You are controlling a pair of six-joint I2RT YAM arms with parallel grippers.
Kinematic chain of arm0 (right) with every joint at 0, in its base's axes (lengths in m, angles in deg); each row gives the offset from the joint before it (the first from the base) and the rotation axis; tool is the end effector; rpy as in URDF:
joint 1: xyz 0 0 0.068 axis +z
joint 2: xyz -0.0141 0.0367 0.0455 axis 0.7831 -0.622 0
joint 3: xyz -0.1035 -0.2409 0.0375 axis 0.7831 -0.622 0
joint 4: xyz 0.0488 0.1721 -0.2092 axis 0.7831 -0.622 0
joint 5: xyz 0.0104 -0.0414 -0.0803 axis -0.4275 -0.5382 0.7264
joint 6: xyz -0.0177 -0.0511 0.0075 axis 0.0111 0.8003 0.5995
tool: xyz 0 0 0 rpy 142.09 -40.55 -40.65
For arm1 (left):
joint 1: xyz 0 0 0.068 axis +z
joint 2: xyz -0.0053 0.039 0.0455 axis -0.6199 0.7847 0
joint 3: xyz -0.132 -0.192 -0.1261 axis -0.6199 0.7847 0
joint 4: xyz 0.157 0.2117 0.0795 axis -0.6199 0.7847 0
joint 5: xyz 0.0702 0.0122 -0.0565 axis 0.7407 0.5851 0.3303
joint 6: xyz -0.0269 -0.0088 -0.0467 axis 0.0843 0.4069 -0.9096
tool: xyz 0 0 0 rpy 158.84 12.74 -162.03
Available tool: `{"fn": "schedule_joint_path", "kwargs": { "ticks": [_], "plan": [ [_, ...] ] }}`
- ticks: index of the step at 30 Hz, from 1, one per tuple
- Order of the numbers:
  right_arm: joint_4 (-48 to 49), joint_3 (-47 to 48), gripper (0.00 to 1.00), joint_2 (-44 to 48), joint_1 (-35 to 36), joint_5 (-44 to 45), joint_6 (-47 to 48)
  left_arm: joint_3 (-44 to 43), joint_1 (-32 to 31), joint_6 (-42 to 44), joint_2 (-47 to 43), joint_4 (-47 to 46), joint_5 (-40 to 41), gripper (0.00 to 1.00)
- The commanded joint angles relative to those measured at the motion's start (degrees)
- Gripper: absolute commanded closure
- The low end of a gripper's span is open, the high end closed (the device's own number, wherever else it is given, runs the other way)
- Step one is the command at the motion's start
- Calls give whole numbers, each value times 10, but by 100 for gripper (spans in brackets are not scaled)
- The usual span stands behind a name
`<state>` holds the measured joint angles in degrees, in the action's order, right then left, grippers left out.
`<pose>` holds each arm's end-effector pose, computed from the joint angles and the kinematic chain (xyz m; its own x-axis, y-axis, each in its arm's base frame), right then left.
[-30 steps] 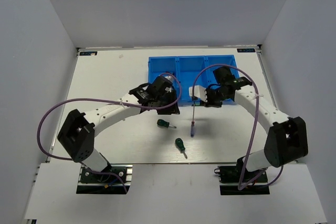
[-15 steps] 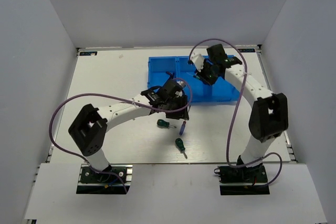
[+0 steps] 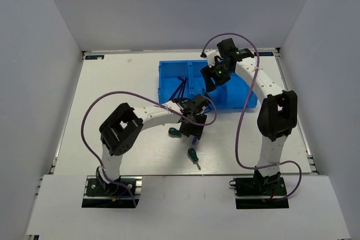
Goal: Sort the tools into containers
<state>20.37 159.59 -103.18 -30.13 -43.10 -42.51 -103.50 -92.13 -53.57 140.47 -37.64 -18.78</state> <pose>0.4017 0.1669 0.2784 -0.6211 -0.5659 -0.5422 -0.6922 0.7205 0.0409 0.2345 -0.3244 0.1590 -0.9104 0.3244 -0.2569 0.3838 0.8940 -0.2311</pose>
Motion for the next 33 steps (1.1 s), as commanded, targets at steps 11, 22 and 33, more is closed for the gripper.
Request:
{"fn": "schedule_joint_path", "kwargs": {
  "ticks": [11, 22, 33],
  "plan": [
    [141, -319, 100, 271, -95, -58, -84, -70, -8, 51, 50, 48, 54, 84],
    [114, -455, 64, 363, -195, -110, -57, -286, 6, 74, 45, 54, 37, 97],
    [52, -511, 53, 417, -200, -259, 62, -539, 78, 74, 210, 115, 109, 97]
  ]
}}
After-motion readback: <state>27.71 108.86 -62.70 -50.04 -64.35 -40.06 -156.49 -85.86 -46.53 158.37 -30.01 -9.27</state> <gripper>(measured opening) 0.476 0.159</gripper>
